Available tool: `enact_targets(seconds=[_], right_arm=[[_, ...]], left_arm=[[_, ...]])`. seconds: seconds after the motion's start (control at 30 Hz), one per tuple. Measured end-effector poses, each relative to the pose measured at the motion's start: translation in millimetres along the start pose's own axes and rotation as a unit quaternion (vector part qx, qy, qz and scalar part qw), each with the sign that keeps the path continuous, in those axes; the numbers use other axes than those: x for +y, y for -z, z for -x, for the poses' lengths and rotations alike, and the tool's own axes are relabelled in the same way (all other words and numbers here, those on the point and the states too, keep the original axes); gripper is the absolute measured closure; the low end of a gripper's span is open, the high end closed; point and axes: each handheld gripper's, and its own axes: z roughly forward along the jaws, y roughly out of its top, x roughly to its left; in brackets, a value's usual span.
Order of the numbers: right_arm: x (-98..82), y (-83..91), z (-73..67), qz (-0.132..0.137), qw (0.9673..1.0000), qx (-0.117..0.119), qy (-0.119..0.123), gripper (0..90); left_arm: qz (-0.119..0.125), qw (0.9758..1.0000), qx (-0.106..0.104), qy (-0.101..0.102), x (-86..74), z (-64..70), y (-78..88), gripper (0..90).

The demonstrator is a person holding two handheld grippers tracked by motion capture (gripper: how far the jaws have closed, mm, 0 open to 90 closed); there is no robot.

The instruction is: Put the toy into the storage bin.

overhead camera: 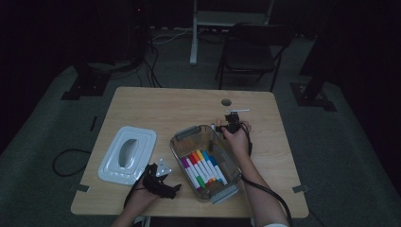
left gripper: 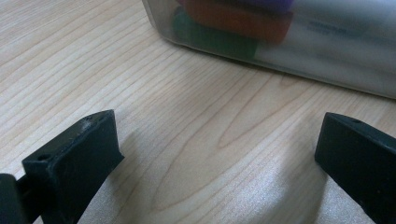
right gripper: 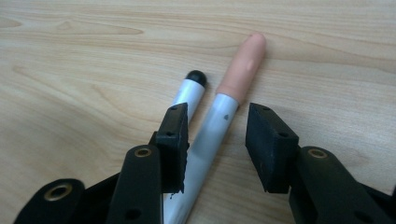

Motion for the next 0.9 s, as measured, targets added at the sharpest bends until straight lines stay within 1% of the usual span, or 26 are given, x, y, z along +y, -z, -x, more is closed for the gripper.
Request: enact_targets(seconds=[0.13,0.27,0.4,0.43,0.47,0.5,0.63,0.7,0.73,0.83,0.9], right_arm=[[-1.7,-3.5,2.5,-0.004,0.9999,-0.014,-0.007,61.8],[-3.2,0.3,7.9,-0.004,0.9995,-0.029,-0.013,66.3],[-4.0,3.3,14.4,-0.011,0.9991,-0.038,-0.016,69.7],[-4.3,3.7,16.1,-0.012,0.9989,-0.040,-0.020,72.1],[-4.7,3.9,17.5,-0.012,0.9988,-0.042,-0.024,72.4],[-5.2,4.4,19.1,-0.010,0.9988,-0.040,-0.028,73.3],[-5.7,5.8,21.3,-0.010,0.9985,-0.045,-0.031,76.4],[-6.3,6.9,22.8,-0.012,0.9984,-0.038,-0.040,76.5],[-6.8,8.1,22.9,-0.008,0.9984,-0.040,-0.040,76.6],[-7.4,15.0,23.0,0.001,0.9984,-0.034,-0.044,76.6],[-7.4,21.2,22.6,0.002,0.9984,-0.030,-0.048,76.6]], left_arm=[[0.000,1.0000,0.000,0.000,0.0,0.0,0.0,0.5],[0.000,1.0000,0.000,0.000,0.0,0.0,0.0,0.5],[0.000,1.0000,0.000,0.000,0.0,0.0,0.0,0.5],[0.000,1.0000,0.000,0.000,0.0,0.0,0.1,0.5],[0.000,1.0000,0.000,0.000,0.0,0.0,0.0,0.5],[0.000,1.0000,0.000,0.000,0.0,0.0,0.0,0.5],[0.000,1.0000,0.000,0.000,0.0,0.0,0.0,0.5],[0.000,1.0000,0.000,0.000,0.0,0.0,0.0,0.5],[0.000,1.0000,0.000,0.000,0.0,0.0,0.0,0.5],[0.000,1.0000,0.000,0.000,0.0,0.0,0.0,0.5],[0.000,1.0000,0.000,0.000,0.0,0.0,0.0,0.5]])
